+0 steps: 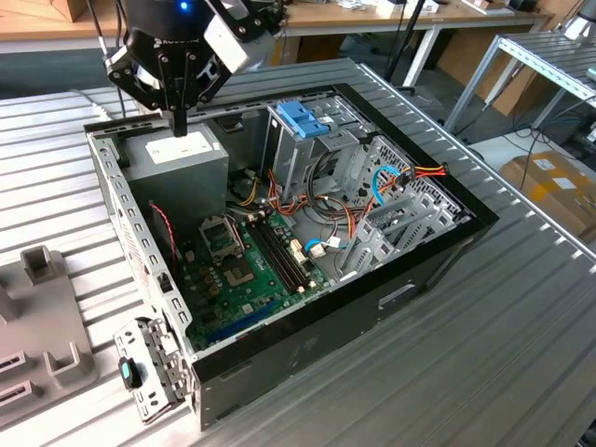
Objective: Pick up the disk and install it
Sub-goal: 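Reach for the disk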
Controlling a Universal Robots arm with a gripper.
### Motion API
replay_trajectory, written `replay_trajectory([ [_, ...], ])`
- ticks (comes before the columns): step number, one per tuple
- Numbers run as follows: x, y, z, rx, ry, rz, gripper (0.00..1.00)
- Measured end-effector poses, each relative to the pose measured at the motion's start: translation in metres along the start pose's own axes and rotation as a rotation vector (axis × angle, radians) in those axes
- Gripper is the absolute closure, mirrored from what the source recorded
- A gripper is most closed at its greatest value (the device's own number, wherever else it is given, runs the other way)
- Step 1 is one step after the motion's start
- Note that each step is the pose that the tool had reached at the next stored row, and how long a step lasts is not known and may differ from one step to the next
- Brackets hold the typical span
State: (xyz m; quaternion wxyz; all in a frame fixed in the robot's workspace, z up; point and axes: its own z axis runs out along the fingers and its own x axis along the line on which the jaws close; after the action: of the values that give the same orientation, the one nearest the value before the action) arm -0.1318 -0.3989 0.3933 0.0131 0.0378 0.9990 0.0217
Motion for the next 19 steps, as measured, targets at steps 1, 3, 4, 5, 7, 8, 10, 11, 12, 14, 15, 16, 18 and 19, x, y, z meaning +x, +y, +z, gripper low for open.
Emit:
replay_trajectory([
  [1,0.0009,-0.0001,0.0000,0.0000,0.0000,0.000,0.89],
  [3,0.0037,-0.0003,-0.0001,0.0001,0.0000,0.000,0.89],
  [4,0.0051,-0.0004,-0.0001,0.0000,0.0000,0.000,0.89],
  [5,0.0069,-0.0005,-0.0002,0.0000,0.0001,0.000,0.89],
  [7,0.0102,-0.0008,-0.0003,0.0001,0.0001,0.000,0.89],
  [8,0.0111,-0.0008,-0.0003,0.0000,0.0000,0.000,0.89],
  [10,0.0126,-0.0009,-0.0004,0.0001,0.0000,0.000,0.89],
  [11,0.0134,-0.0010,-0.0004,0.0000,0.0000,0.000,0.89],
  [12,0.0149,-0.0011,-0.0004,0.0000,0.0000,0.000,0.89],
  [14,0.0175,-0.0013,-0.0006,0.0001,0.0001,0.000,0.89],
  [15,0.0185,-0.0014,-0.0006,0.0001,0.0001,0.000,0.89],
  [16,0.0195,-0.0015,-0.0006,0.0001,0.0000,0.000,0.89],
  [18,0.0231,-0.0017,-0.0006,0.0000,0.0000,0.000,0.89],
  [19,0.0245,-0.0018,-0.0007,0.0001,0.0000,0.000,0.89],
])
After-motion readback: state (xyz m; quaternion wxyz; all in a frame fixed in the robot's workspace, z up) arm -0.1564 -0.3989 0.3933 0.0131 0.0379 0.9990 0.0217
